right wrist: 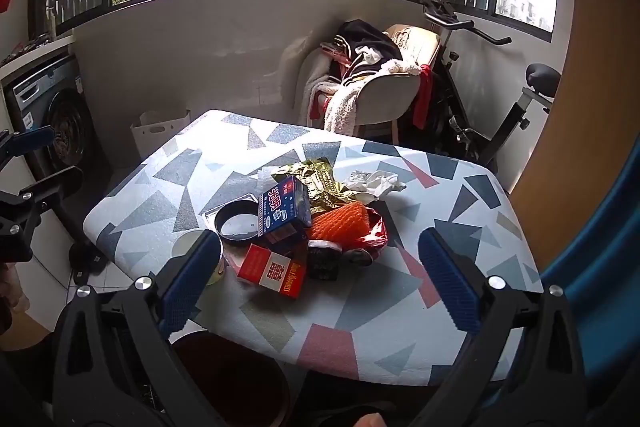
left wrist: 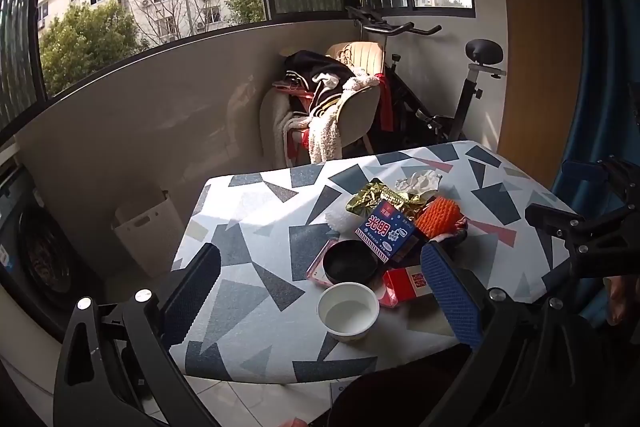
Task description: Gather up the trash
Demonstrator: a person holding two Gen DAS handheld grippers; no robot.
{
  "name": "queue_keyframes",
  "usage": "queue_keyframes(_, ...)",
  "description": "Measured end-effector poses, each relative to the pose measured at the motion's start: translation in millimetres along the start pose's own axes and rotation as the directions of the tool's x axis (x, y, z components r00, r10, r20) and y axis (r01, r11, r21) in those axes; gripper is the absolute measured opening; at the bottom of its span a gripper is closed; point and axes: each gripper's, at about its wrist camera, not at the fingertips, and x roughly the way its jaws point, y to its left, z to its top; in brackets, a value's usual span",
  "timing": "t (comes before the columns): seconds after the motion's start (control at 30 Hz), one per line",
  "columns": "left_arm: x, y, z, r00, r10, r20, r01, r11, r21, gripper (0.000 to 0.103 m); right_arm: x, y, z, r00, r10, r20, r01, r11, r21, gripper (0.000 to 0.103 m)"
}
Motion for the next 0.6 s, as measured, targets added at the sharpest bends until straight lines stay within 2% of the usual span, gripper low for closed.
queue_keyframes(0.6,-3.0,-0.2,-1.3,1.000,0.017,0.015,-0.017,1.000,0.015,0.098,1.4,0.2,-5.0,1.000,-0.010,0.009,0.010,1.000,0.000,0.098)
